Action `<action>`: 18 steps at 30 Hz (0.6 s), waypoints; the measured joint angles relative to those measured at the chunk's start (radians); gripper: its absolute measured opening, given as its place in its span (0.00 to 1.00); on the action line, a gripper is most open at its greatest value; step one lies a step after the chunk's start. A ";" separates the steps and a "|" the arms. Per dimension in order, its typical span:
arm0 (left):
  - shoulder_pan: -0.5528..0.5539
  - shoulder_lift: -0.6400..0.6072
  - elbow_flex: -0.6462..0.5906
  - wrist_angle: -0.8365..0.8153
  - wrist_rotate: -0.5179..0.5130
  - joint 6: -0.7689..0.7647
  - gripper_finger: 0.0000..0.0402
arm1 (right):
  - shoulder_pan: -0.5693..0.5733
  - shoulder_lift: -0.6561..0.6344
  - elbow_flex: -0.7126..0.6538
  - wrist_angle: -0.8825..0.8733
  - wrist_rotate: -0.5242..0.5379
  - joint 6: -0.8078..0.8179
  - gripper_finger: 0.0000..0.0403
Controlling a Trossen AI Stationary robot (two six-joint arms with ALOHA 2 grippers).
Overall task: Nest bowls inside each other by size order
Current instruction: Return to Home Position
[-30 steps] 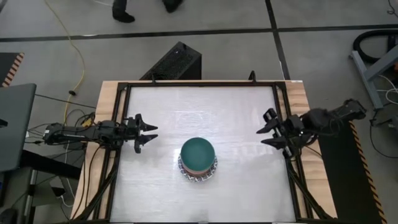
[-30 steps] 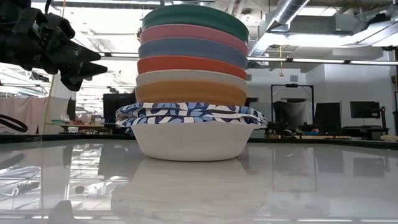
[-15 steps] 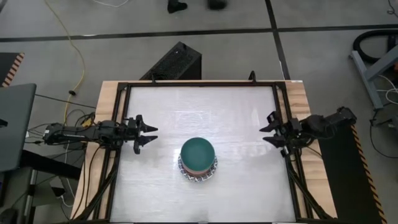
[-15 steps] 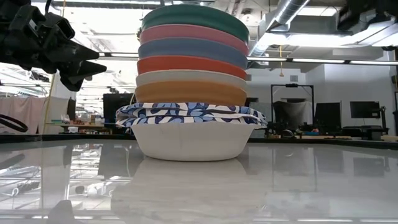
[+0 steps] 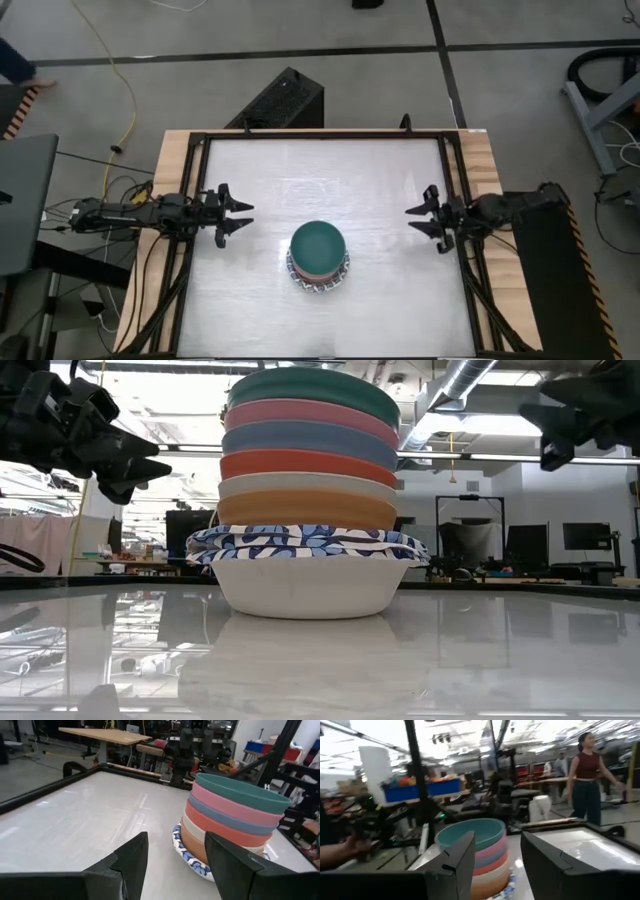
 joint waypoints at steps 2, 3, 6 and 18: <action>0.000 0.000 0.000 0.000 -0.003 0.014 0.46 | -0.016 -0.001 0.000 -0.025 -0.001 0.000 0.44; 0.000 0.000 0.000 -0.001 -0.003 0.021 0.46 | -0.023 0.000 0.000 -0.058 0.000 0.001 0.44; 0.000 0.000 0.000 -0.006 -0.002 0.047 0.46 | -0.042 0.000 0.000 -0.148 -0.002 0.027 0.44; 0.000 0.000 0.000 -0.031 -0.024 0.085 0.46 | -0.109 0.085 -0.001 -0.163 -0.005 -0.004 0.44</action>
